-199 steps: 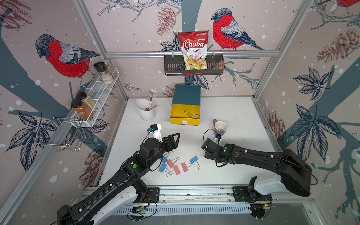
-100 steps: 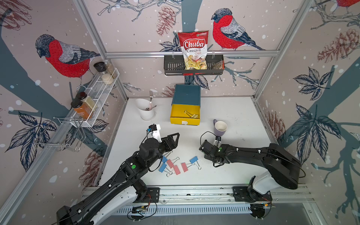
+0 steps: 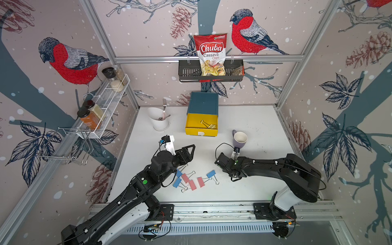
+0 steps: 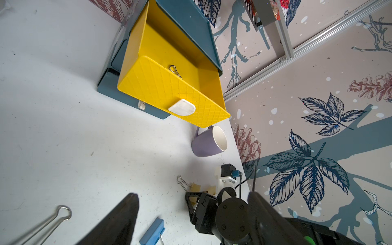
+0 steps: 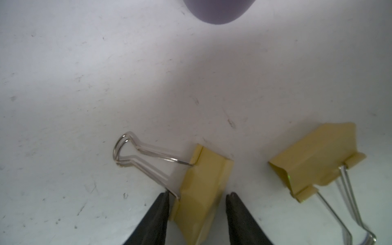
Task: Put the binder clips in the drawer according to color
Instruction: Pick up the binder clip at the center of the board.
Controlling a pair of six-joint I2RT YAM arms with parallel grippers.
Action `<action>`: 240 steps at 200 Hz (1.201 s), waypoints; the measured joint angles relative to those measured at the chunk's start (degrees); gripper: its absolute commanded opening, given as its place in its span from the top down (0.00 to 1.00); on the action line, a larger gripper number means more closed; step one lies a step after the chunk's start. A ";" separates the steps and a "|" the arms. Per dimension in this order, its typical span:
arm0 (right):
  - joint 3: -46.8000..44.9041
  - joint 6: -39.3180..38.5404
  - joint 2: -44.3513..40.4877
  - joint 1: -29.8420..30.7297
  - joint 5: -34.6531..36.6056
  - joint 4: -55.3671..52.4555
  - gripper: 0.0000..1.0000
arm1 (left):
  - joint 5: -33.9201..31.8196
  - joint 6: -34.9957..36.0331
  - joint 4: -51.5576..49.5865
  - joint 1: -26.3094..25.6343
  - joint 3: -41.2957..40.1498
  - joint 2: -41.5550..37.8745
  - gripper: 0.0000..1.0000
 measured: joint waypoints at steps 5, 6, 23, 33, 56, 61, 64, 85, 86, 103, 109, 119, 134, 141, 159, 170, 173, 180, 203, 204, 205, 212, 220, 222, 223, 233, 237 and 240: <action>0.00 0.00 0.00 0.07 0.00 -0.02 0.55 | 0.00 0.00 0.00 0.00 0.00 0.00 0.16; 0.00 0.00 0.00 0.07 0.00 -0.02 0.55 | 0.00 0.00 0.00 0.00 0.00 0.00 0.16; -0.02 0.02 -0.09 0.11 -0.02 -0.02 0.59 | -0.02 0.00 0.02 0.00 0.00 0.11 0.16; -0.09 0.07 -0.33 0.11 -0.24 -0.17 0.60 | -0.07 0.00 0.02 0.00 0.00 0.31 0.16; -0.22 0.17 -1.20 0.22 -1.46 -0.87 0.64 | -0.11 0.00 0.02 0.00 0.00 0.72 0.16; -0.24 0.20 -1.49 0.26 -1.70 -1.05 0.64 | -0.11 -0.02 0.02 0.00 0.00 0.79 0.16; -0.24 0.20 -1.60 0.26 -1.79 -1.14 0.64 | -0.11 -0.02 0.02 0.00 0.00 0.83 0.16; -0.26 0.17 -2.95 0.37 -2.01 -1.97 0.68 | -0.09 -0.04 0.13 0.00 -0.17 1.33 0.16; -0.26 0.17 -2.99 0.37 -2.01 -1.99 0.68 | -0.07 -0.04 0.11 0.00 -0.17 1.36 0.16; -0.28 0.17 -4.02 0.37 -1.99 -2.38 0.69 | 0.09 -0.17 0.13 0.00 -0.68 1.68 0.16; -0.37 0.17 -4.33 0.39 -1.99 -2.43 0.70 | 0.11 -0.20 0.15 0.00 -0.87 1.81 0.16; -0.52 0.17 -4.70 0.37 -1.97 -2.58 0.71 | 0.15 -0.33 0.15 0.00 -1.14 2.01 0.16; -0.66 0.15 -4.81 0.37 -1.97 -2.69 0.71 | 0.26 -0.70 0.31 0.00 -1.42 2.21 0.16; -0.68 0.13 -4.81 0.37 -1.97 -2.78 0.72 | 0.26 -0.85 0.37 0.00 -1.44 2.27 0.16; -0.70 -0.04 -4.81 0.35 -1.97 -3.04 0.73 | 0.26 -1.05 0.57 0.00 -1.46 2.45 0.16; -0.70 -0.04 -4.87 0.35 -1.97 -3.06 0.74 | 0.28 -1.05 0.59 0.00 -1.46 2.45 0.16; -0.70 -0.04 -4.90 0.35 -1.97 -3.06 0.75 | 0.28 -1.07 0.59 0.00 -1.46 2.45 0.16; -0.70 -0.04 -4.96 0.35 -1.95 -3.06 0.75 | 0.28 -1.07 0.61 0.00 -1.49 2.49 0.17; -0.70 -0.09 -5.22 0.35 -1.92 -3.08 0.75 | 0.31 -1.07 1.27 0.00 -1.51 2.64 0.17; -0.70 -0.09 -5.22 0.35 -1.92 -3.08 0.75 | 0.31 -1.07 1.31 0.00 -1.51 2.64 0.17; -0.70 -0.09 -5.22 0.35 -1.92 -3.08 0.75 | 0.31 -1.07 1.36 0.00 -1.51 2.67 0.17; -0.70 -0.13 -5.31 0.35 -1.90 -3.08 0.75 | 0.33 -1.07 1.51 0.00 -1.53 2.71 0.17; -0.70 -0.22 -5.35 0.35 -1.88 -3.08 0.75 | 0.33 -1.07 1.57 0.00 -1.60 2.78 0.17; -0.70 -0.22 -5.35 0.35 -1.86 -3.08 0.75 | 0.33 -1.07 1.60 0.00 -1.62 2.78 0.17; -0.70 -0.22 -5.35 0.35 -1.86 -3.08 0.76 | 0.33 -1.07 1.60 0.00 -1.62 2.80 0.16; -0.70 -0.24 -5.35 0.33 -1.79 -3.06 0.76 | 0.37 -1.09 1.57 0.00 -1.70 2.84 0.16; -0.70 -0.26 -5.35 0.33 -1.77 -3.06 0.76 | 0.39 -1.09 1.55 0.00 -1.73 2.84 0.16; -0.72 -0.26 -5.35 0.33 -1.75 -3.04 0.76 | 0.39 -1.09 1.55 0.00 -1.73 2.84 0.16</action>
